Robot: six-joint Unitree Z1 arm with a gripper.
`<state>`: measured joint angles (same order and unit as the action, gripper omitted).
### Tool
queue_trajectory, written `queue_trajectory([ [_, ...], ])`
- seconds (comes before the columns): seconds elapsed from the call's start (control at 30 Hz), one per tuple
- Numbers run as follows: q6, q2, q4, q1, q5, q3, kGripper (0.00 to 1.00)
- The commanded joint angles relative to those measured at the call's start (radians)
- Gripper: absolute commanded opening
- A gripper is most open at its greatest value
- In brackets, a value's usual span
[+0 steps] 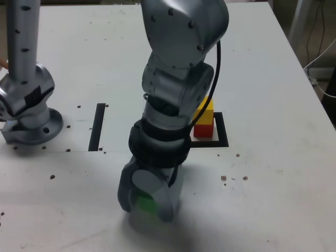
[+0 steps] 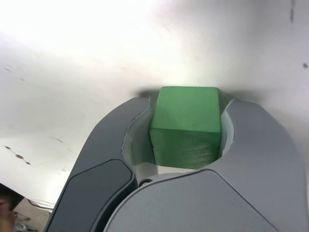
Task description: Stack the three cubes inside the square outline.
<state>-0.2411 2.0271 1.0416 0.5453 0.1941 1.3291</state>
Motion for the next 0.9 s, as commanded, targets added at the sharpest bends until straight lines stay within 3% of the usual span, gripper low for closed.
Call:
queue_trajectory([
  [0.0, -0.009, -0.018, 0.027, -0.001, -0.014, 0.007, 0.29],
  [0.53, -0.015, -0.059, 0.353, -0.088, -0.163, 0.262, 0.29],
  [0.87, 0.033, -0.068, 0.427, -0.219, -0.193, 0.36, 0.29],
])
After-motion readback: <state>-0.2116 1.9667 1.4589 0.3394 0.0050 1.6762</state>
